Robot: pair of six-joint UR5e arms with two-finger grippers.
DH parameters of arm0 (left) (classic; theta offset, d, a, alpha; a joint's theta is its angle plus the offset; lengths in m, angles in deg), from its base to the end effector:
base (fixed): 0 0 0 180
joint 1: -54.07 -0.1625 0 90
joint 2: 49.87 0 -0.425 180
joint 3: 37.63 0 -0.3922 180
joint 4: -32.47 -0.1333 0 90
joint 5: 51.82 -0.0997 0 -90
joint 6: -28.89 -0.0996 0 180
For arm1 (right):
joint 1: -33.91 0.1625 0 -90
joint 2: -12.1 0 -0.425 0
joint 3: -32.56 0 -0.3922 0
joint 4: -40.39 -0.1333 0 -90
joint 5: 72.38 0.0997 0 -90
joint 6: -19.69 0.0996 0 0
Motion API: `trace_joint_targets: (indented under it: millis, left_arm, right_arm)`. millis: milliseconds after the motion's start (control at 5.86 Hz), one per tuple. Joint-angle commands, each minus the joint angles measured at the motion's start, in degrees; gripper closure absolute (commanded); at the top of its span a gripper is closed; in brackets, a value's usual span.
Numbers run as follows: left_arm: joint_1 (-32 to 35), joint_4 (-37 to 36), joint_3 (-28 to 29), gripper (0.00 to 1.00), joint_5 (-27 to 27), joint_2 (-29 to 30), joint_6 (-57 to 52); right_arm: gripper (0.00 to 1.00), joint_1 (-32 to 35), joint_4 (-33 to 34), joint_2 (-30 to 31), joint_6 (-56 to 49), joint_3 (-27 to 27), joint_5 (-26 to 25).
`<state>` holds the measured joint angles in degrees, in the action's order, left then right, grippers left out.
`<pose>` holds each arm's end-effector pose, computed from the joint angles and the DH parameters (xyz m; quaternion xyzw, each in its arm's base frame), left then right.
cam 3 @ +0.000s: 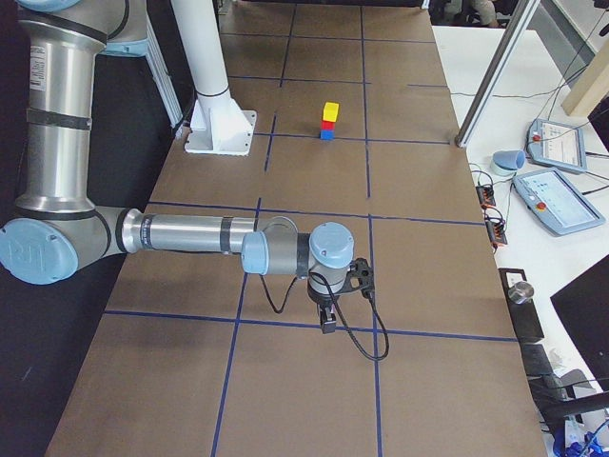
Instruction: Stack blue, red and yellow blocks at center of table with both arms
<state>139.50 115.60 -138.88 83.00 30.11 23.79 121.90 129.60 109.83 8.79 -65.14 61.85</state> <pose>-0.0302 -0.4142 0.6527 -0.0437 0.3810 0.0591 0.9217 0.0485 -0.4376 0.6539 0.0353 -0.3749 -0.1066 0.9203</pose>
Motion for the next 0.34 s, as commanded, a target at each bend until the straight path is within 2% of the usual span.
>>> trace_joint_targets:
  millis: [0, 171]
  left_arm:
    - [0.0, 0.0, 0.0, 0.0, 0.0, 0.0, 0.0]
    - [0.0, 0.0, 0.1, 0.0, 0.0, 0.0, 0.1]
  right_arm:
    - [0.0, 0.0, 0.0, 0.0, 0.0, 0.0, 0.1]
    - [0.0, 0.0, 0.0, 0.0, 0.0, 0.0, 0.1]
